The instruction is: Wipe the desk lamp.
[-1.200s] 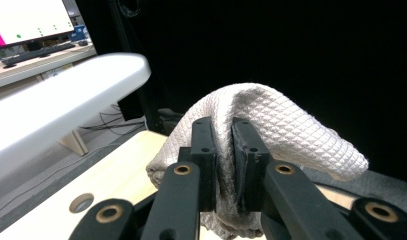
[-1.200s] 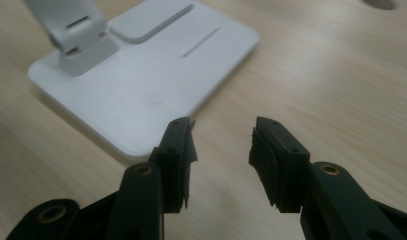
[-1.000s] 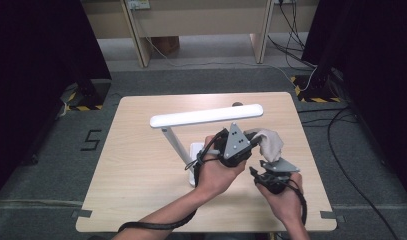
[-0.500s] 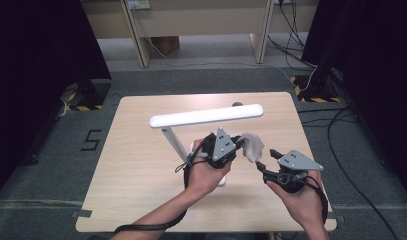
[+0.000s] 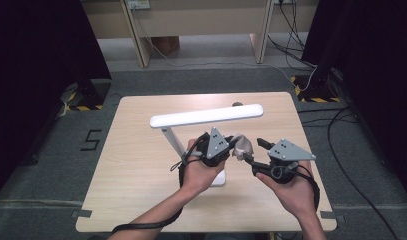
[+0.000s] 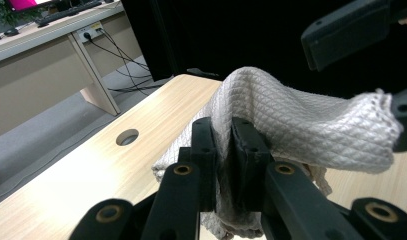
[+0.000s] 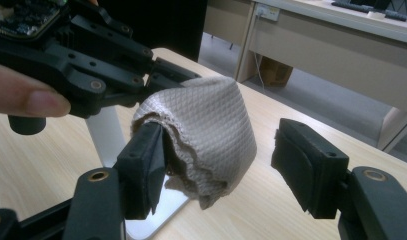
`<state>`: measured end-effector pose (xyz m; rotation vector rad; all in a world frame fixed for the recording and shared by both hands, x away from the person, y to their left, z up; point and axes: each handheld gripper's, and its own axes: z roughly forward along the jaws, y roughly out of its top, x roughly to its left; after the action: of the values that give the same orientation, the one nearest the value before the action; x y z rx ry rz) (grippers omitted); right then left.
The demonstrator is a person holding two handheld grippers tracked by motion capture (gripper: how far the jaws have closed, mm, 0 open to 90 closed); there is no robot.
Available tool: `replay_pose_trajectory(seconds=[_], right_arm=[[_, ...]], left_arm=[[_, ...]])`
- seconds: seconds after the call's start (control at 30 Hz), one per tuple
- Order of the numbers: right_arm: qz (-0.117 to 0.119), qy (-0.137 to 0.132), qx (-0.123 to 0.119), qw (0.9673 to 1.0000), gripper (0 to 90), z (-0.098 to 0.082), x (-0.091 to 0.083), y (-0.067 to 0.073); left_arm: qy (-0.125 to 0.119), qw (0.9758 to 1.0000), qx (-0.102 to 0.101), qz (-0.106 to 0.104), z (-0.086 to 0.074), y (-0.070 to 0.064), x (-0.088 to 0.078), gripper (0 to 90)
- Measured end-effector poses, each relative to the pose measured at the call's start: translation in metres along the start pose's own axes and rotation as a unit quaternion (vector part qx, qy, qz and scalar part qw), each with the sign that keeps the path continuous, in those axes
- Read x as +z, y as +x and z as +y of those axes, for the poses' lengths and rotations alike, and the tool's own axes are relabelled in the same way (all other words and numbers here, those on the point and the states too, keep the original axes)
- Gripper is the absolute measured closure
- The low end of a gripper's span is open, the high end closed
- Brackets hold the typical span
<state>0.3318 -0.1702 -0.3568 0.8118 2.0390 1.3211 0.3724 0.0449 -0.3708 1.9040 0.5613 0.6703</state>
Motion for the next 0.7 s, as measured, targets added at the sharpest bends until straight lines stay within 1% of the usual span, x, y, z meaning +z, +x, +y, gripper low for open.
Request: replay_pose_trajectory(seconds=[0.03,0.07,0.13,0.2,0.27,0.3,0.33,0.37,0.43,0.47,0.5,0.53,0.57,0.6,0.63,0.7], right_arm=[[-0.003,-0.013,-0.007,0.9999,39.9,0.003,-0.002,0.001],[-0.003,-0.026,-0.009,0.9996,40.5,0.008,-0.005,0.002],[-0.004,-0.036,-0.008,0.9993,40.6,0.014,-0.008,0.003],[-0.002,-0.026,-0.01,0.9996,40.6,0.015,-0.005,0.003],[-0.002,-0.014,-0.012,0.9998,40.5,0.012,0.0,0.001],[0.002,-0.014,-0.005,0.9999,40.6,0.012,0.001,0.001],[0.009,-0.021,0.0,0.9997,40.6,0.011,0.002,0.001],[0.014,-0.024,0.005,0.9996,40.6,0.012,0.001,0.003],[0.011,-0.022,-0.001,0.9997,40.6,0.013,0.0,0.003],[0.01,-0.02,0.0,0.9997,40.6,0.013,0.0,0.002],[0.011,-0.018,0.004,0.9998,40.5,0.012,0.001,0.001],[0.01,-0.011,0.004,0.9999,40.5,0.011,0.003,-0.001],[0.009,-0.003,0.003,1.0,40.5,0.009,0.006,-0.002],[0.01,0.003,0.007,0.9999,40.6,0.007,0.009,-0.003],[0.013,0.011,0.011,0.9998,40.9,0.005,0.012,-0.004],[0.012,0.022,0.013,0.9996,42.5,0.0,0.016,-0.006]], left_arm=[[0.002,1.0,-0.001,0.0,-0.001,0.001,0.0,81.2],[0.002,1.0,-0.003,0.001,-0.001,0.002,-0.001,81.2],[0.002,1.0,-0.002,0.0,-0.001,0.002,-0.001,81.2],[-0.002,1.0,0.0,-0.003,-0.001,0.001,-0.001,81.2],[-0.004,1.0,-0.001,-0.004,-0.002,0.0,-0.002,81.2],[-0.001,1.0,0.002,-0.004,-0.003,0.0,-0.001,81.2],[0.002,1.0,0.004,-0.005,-0.004,0.001,-0.001,81.2],[0.005,1.0,0.002,-0.006,-0.006,0.001,0.0,81.2],[0.003,1.0,0.0,-0.008,-0.007,0.002,0.0,81.2],[0.0,1.0,0.002,-0.008,-0.006,0.002,-0.001,81.2],[-0.004,0.9999,0.001,-0.01,-0.005,0.001,-0.002,81.2],[-0.007,0.9999,0.003,-0.012,-0.004,-0.001,-0.003,81.2],[-0.01,0.9998,0.009,-0.013,-0.003,-0.002,-0.005,81.2],[-0.013,0.9997,0.01,-0.015,-0.003,-0.003,-0.005,81.2],[-0.015,0.9996,0.016,-0.018,-0.002,-0.004,-0.006,81.2],[-0.019,0.9994,0.018,-0.02,-0.002,-0.006,-0.009,81.1]])
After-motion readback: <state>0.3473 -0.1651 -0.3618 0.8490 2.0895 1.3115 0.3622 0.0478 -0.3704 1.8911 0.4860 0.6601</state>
